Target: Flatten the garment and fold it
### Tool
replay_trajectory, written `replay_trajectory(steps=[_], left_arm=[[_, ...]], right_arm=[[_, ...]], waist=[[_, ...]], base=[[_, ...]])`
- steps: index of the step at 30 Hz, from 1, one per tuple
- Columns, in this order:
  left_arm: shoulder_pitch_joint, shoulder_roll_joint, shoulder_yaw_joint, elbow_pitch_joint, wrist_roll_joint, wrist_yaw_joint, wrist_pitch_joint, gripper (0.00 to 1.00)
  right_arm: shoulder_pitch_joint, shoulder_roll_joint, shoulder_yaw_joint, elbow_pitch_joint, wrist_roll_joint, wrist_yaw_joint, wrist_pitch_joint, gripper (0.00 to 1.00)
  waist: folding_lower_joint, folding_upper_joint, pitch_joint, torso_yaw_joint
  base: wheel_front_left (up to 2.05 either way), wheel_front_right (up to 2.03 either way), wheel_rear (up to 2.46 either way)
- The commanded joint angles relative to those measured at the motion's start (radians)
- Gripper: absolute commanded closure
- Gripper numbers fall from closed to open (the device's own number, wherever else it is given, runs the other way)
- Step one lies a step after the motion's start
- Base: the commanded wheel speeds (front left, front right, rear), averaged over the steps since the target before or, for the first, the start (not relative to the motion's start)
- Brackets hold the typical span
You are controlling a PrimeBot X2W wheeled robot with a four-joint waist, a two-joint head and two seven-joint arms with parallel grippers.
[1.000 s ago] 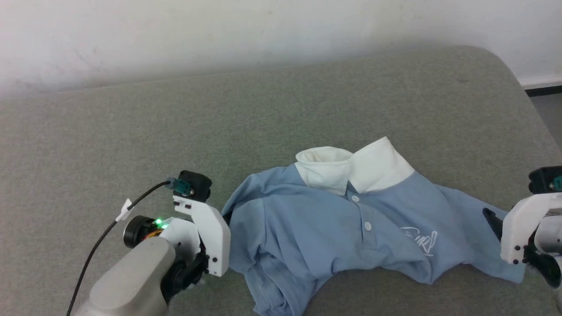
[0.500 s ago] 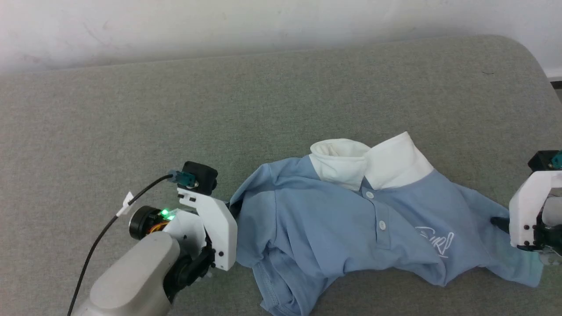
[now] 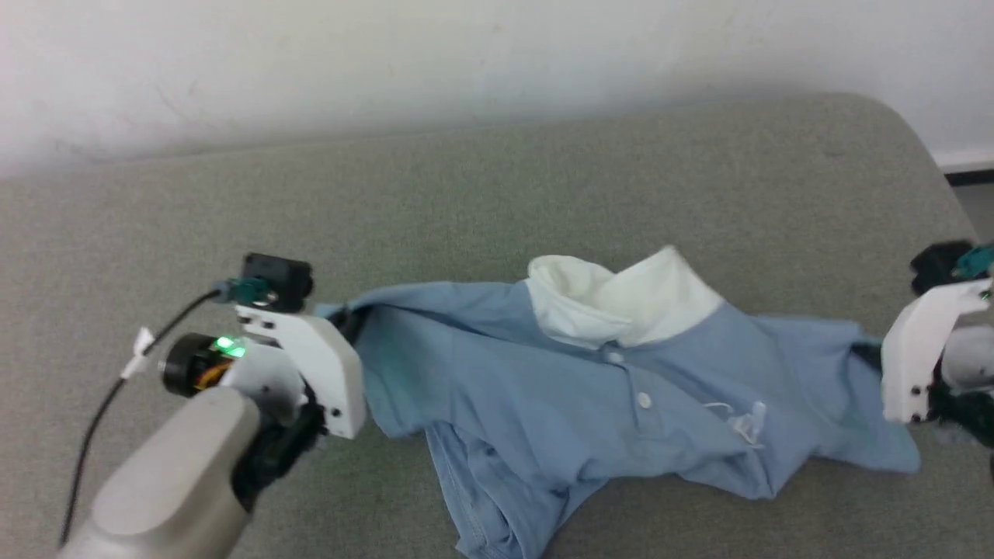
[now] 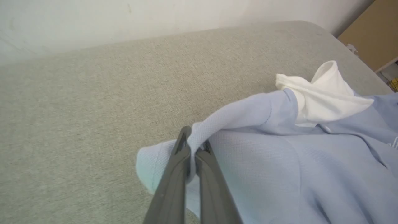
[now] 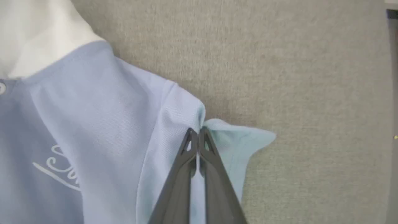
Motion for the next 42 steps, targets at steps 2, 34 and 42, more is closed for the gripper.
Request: replay_trajectory(steps=[2,34,42], left_arm=[[-0.023,0.041,0.032,-0.017,0.018,0.018,-0.026,1.00],[-0.952,-0.007,0.176,0.593,0.224,-0.060,-0.423,1.00],[-0.901,-0.060,0.172,0.716,0.186,-0.102,-0.451,1.00]], right_arm=[[-0.024,-0.028,-0.036,-0.041,-0.033,0.005,-0.038,1.00],[-0.882,0.182,-0.185,0.176,-0.379,0.005,-0.694,1.00],[-0.860,0.205,-0.058,0.303,-0.292,0.005,-0.733,1.00]], waist=[[-0.0001,0.0000,-0.059,-0.005],[-0.0001,0.0000,0.142,-0.006],[-0.0001,0.0000,0.192,-0.004]], base=[[0.00,0.00,0.00],[0.00,0.00,0.00],[0.00,0.00,0.00]])
